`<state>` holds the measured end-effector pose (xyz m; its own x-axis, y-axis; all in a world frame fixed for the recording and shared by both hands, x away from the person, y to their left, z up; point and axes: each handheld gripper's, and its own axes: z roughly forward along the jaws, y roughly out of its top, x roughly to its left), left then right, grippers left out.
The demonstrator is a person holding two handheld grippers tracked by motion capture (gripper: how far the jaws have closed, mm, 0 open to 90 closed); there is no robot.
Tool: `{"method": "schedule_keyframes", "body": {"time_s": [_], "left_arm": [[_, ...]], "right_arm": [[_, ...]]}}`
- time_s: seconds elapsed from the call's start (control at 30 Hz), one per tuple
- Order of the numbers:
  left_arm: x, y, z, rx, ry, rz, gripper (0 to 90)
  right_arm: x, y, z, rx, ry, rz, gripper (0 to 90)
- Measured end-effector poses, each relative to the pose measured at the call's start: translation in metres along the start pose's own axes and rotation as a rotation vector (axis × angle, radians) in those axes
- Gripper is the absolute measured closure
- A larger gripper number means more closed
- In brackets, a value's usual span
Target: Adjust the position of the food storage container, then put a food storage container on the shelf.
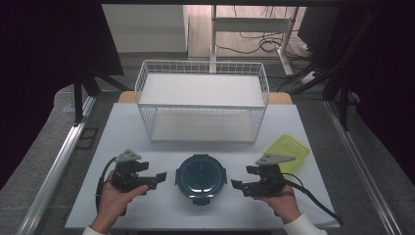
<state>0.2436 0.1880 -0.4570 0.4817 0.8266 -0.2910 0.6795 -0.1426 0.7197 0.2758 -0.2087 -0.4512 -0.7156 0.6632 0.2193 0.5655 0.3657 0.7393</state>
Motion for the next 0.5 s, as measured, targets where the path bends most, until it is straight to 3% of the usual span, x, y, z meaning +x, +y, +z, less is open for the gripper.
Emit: {"method": "schedule_keyframes", "body": {"time_s": [0.13, 0.2, 0.4, 0.43, 0.5], "left_arm": [[-0.001, 0.0, 0.001, -0.007, -0.004, -0.009, 16.5], [-0.001, 0.0, 0.002, -0.014, 0.0, -0.033, 15.1], [0.003, 0.001, 0.007, -0.014, -0.091, -0.086, 13.1], [0.002, 0.001, 0.011, -0.006, -0.111, -0.094, 12.8], [0.001, 0.001, 0.014, 0.003, -0.113, -0.1, 11.4]], "right_arm": [[0.001, 0.0, 0.001, -0.004, 0.027, 0.028, 18.8], [0.0, 0.001, 0.003, -0.002, 0.041, 0.045, 19.0], [-0.001, 0.001, 0.009, -0.009, 0.053, 0.068, 20.0], [0.001, 0.002, 0.009, -0.037, 0.04, 0.062, 21.0], [0.003, 0.005, 0.009, -0.041, 0.057, 0.073, 20.6]]}}
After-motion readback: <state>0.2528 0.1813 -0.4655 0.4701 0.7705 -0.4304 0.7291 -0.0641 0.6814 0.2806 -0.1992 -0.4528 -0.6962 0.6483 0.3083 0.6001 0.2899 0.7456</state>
